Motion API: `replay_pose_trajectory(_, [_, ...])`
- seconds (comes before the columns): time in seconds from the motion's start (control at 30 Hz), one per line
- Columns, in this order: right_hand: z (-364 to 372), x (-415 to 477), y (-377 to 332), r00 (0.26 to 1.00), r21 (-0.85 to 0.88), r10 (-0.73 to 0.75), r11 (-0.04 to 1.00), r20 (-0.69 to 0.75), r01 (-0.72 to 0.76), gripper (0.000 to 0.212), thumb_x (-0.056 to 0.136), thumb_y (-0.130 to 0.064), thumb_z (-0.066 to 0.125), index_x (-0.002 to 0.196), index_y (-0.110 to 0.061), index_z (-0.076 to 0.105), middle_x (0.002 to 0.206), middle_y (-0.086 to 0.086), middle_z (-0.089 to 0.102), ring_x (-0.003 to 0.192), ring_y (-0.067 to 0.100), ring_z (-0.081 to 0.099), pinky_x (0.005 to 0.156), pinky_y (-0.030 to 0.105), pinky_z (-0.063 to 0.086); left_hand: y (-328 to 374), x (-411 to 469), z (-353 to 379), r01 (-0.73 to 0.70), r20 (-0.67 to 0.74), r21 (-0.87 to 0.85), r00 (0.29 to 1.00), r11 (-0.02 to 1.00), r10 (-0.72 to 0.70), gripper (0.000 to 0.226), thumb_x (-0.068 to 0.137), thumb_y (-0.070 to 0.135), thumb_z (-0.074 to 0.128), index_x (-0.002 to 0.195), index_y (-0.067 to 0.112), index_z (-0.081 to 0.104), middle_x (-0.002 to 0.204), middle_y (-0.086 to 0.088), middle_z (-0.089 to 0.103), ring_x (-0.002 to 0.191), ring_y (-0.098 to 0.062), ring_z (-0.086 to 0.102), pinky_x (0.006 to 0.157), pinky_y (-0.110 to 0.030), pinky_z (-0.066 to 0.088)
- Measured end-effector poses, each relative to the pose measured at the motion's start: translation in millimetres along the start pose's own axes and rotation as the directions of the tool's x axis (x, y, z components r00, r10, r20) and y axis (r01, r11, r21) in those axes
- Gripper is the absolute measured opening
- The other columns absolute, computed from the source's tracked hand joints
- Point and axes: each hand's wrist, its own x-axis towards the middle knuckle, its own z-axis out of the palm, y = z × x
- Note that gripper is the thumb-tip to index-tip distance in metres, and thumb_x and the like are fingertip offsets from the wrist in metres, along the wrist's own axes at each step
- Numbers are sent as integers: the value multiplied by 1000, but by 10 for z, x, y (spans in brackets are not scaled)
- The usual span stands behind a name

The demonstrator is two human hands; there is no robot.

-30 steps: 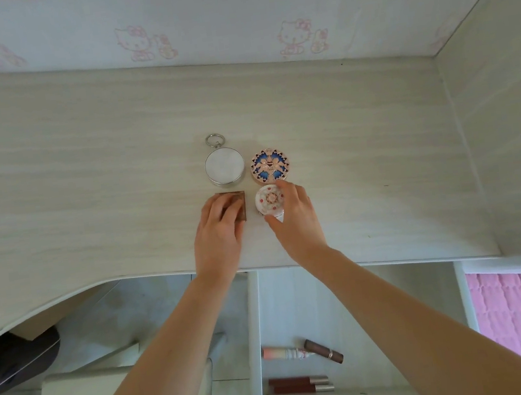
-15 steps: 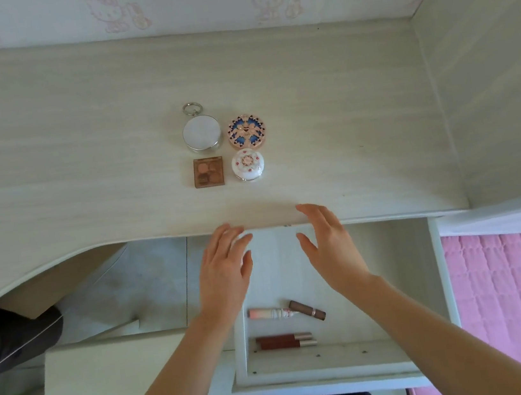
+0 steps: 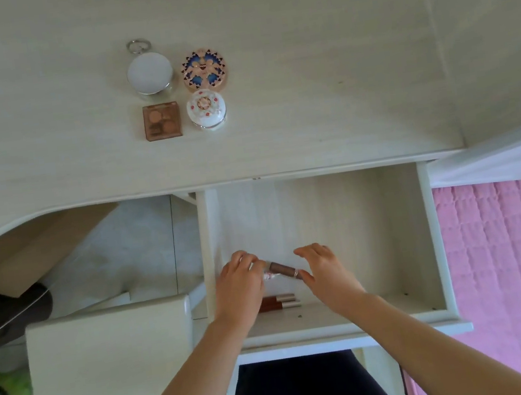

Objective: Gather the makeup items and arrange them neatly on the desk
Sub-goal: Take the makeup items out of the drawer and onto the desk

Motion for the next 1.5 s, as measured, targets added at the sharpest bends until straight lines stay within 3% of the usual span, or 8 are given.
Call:
replay_pose_trajectory(0.2, [301,236,106,999,-50,33,998,38,-31,39,96,-23,52,133,-14,47,129,4,51,120,23,44,97,35,43,14,130,284,60,142,68,987,996,-69,32,95,14,49,127,15,54,124,-2,53,119,-20,44,96,-33,42])
replay_pose_trajectory(0.57, [635,318,226,999,-232,8,973,46,3,44,91,-27,60,129,-13,45,127,7,46,116,28,42,92,37,43,-48,192,545,125,173,74,975,989,-136,27,93,7,48,119,15,53,122,-5,51,116,-24,43,90,-32,41])
replay_pose_trajectory(0.73, [710,344,173,999,-275,6,961,33,4,41,86,-6,60,124,-12,45,122,8,47,110,28,46,83,36,46,-79,227,542,97,209,95,971,991,-115,27,91,4,52,115,16,53,119,-4,52,115,-24,43,86,-33,44])
replay_pose_trajectory(0.9, [568,353,218,993,-28,84,996,83,-82,33,88,0,53,119,-8,46,115,10,48,101,27,52,82,35,49,-115,239,510,89,244,23,965,996,-92,27,92,6,53,118,13,53,119,-6,48,110,-22,44,81,-30,43])
replay_pose_trajectory(1.03, [382,307,273,970,230,212,945,121,-235,35,83,0,51,116,-10,43,108,5,49,88,21,51,66,23,41,-102,266,418,126,280,-127,956,984,-87,21,92,12,56,113,12,56,108,-4,45,78,-17,53,68,-31,48])
replay_pose_trajectory(1.13, [284,239,348,949,291,271,906,161,-308,29,83,-1,47,110,-10,49,102,4,55,81,18,52,54,17,37,-91,272,390,166,323,-182,941,969,-100,21,90,13,57,110,11,56,105,-3,45,77,-20,54,70,-37,51])
replay_pose_trajectory(1.33, [331,143,435,927,130,194,961,322,-246,19,92,-25,54,99,-11,64,99,11,65,94,27,57,78,30,45,-71,253,432,288,417,-235,893,928,-171,16,84,7,56,97,16,50,87,-2,51,74,-19,50,59,-29,39])
replay_pose_trajectory(1.5, [463,121,393,915,46,94,992,393,-121,23,95,-24,51,109,-10,63,110,10,64,103,28,55,89,29,40,-83,212,532,285,459,-148,868,947,-190,19,83,12,65,99,15,58,92,-4,61,83,-23,59,71,-37,51])
